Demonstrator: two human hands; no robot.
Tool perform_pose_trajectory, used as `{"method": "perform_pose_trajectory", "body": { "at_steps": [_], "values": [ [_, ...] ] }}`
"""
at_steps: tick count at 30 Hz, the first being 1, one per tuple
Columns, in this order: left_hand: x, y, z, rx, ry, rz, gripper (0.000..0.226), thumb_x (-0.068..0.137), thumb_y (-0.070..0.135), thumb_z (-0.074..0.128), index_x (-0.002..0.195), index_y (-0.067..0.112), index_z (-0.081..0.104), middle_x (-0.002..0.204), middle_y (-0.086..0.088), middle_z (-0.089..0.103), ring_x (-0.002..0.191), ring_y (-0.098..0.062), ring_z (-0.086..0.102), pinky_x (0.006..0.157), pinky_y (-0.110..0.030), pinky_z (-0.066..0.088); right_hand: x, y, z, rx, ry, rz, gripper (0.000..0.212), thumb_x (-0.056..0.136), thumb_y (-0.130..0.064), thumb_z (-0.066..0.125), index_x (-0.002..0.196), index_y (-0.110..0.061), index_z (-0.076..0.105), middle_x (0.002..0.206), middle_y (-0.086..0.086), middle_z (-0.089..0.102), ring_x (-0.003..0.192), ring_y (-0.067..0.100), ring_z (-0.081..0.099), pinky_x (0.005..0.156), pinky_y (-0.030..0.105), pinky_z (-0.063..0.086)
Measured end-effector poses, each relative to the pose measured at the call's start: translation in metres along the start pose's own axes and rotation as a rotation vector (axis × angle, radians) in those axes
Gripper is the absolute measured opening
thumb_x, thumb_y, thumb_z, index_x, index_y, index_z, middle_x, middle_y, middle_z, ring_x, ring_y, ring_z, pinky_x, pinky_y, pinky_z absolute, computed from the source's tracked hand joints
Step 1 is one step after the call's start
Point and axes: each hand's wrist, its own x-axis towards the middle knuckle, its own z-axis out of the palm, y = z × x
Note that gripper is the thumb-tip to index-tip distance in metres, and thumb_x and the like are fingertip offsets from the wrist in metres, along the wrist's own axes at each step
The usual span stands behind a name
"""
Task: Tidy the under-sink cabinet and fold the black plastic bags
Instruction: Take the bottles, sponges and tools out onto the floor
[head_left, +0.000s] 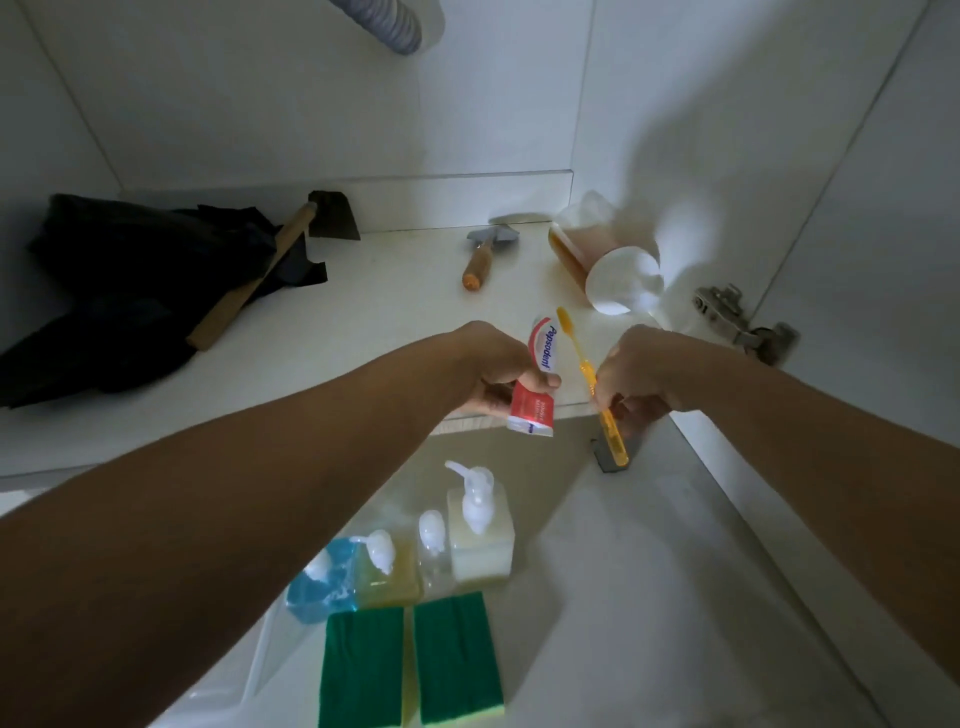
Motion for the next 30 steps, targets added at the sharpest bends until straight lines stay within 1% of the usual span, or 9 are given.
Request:
{"method": "perform_pose_trajectory", "body": {
  "at_steps": [2,7,11,17,19,22,24,27,30],
  "values": [
    [-0.018,-0.011,0.014,-0.005,-0.046,0.006,0.030,0.084,-0.004,0.068,0.112,-0.003,0.058,0.091,-0.013,0.066,0.091,-0.024,0.065,0.082,-0.038,0.055,-0.021,0.013,0.003,0.012,-0.060,0.017,0.014,0.079,0.012,0.067,0.093,0.012,0.067,0.083,0.029,0.068,0.073,0.038,0.070,0.080,0.052,0.058],
    [-0.041,-0.058,0.050,0.045,-0.035,-0.005,0.037,0.085,-0.004,0.066,0.120,-0.006,0.054,0.107,-0.022,0.065,0.089,-0.032,0.068,0.078,-0.045,0.058,-0.058,0.049,0.013,-0.052,-0.166,0.068,0.010,0.080,0.012,0.068,0.090,0.012,0.067,0.079,0.026,0.071,0.064,0.032,0.070,0.060,0.040,0.062],
    [-0.044,-0.121,0.082,0.039,0.083,-0.122,0.008,0.088,-0.001,0.061,0.087,0.002,0.053,0.087,-0.017,0.059,0.082,-0.033,0.068,0.077,-0.042,0.058,-0.071,0.085,0.045,-0.122,-0.232,0.153,0.015,0.080,0.009,0.071,0.094,0.015,0.066,0.077,0.026,0.072,0.060,0.029,0.071,0.059,0.036,0.062],
    [-0.027,-0.215,0.104,0.243,0.022,-0.307,0.022,0.093,0.010,0.054,0.072,0.007,0.052,0.066,-0.007,0.062,0.056,-0.019,0.063,0.065,-0.031,0.059,-0.081,0.140,0.118,-0.169,-0.385,0.240,0.015,0.077,0.010,0.069,0.090,0.017,0.065,0.065,0.023,0.068,0.054,0.030,0.069,0.058,0.038,0.062],
    [-0.022,-0.234,0.107,0.193,0.075,-0.319,0.014,0.092,0.012,0.058,0.079,0.008,0.054,0.072,-0.005,0.061,0.063,-0.018,0.062,0.068,-0.032,0.061,-0.081,0.148,0.137,-0.201,-0.391,0.249,0.011,0.076,0.008,0.070,0.085,0.012,0.064,0.065,0.021,0.067,0.059,0.031,0.071,0.059,0.037,0.062],
    [-0.025,-0.250,0.120,0.074,0.229,-0.331,0.020,0.089,0.022,0.067,0.101,0.011,0.056,0.081,0.000,0.059,0.066,-0.011,0.059,0.047,-0.020,0.049,-0.078,0.152,0.157,-0.268,-0.374,0.252,0.016,0.074,0.001,0.075,0.075,-0.002,0.059,0.062,0.010,0.067,0.055,0.022,0.071,0.052,0.024,0.057],
    [-0.025,-0.257,0.127,0.061,0.341,-0.350,0.031,0.083,0.030,0.075,0.100,0.012,0.057,0.086,-0.002,0.062,0.073,-0.013,0.065,0.053,-0.022,0.052,-0.078,0.154,0.163,-0.345,-0.374,0.235,0.025,0.073,-0.004,0.074,0.068,-0.012,0.051,0.051,-0.002,0.059,0.044,0.011,0.059,0.042,0.015,0.047],
    [-0.021,-0.257,0.130,0.169,0.344,-0.349,0.034,0.084,0.025,0.072,0.109,0.006,0.058,0.098,-0.007,0.066,0.087,-0.020,0.068,0.069,-0.027,0.058,-0.077,0.158,0.171,-0.401,-0.386,0.231,0.026,0.076,-0.010,0.073,0.064,-0.015,0.050,0.043,-0.007,0.054,0.047,0.007,0.051,0.045,0.016,0.046],
    [-0.017,-0.252,0.128,0.299,0.323,-0.350,0.028,0.089,0.014,0.064,0.112,0.003,0.053,0.101,-0.009,0.065,0.088,-0.020,0.069,0.072,-0.025,0.058,-0.073,0.162,0.176,-0.357,-0.423,0.273,0.012,0.080,-0.006,0.071,0.073,-0.006,0.061,0.048,0.001,0.062,0.044,0.010,0.060,0.047,0.019,0.052]
  ]
}}
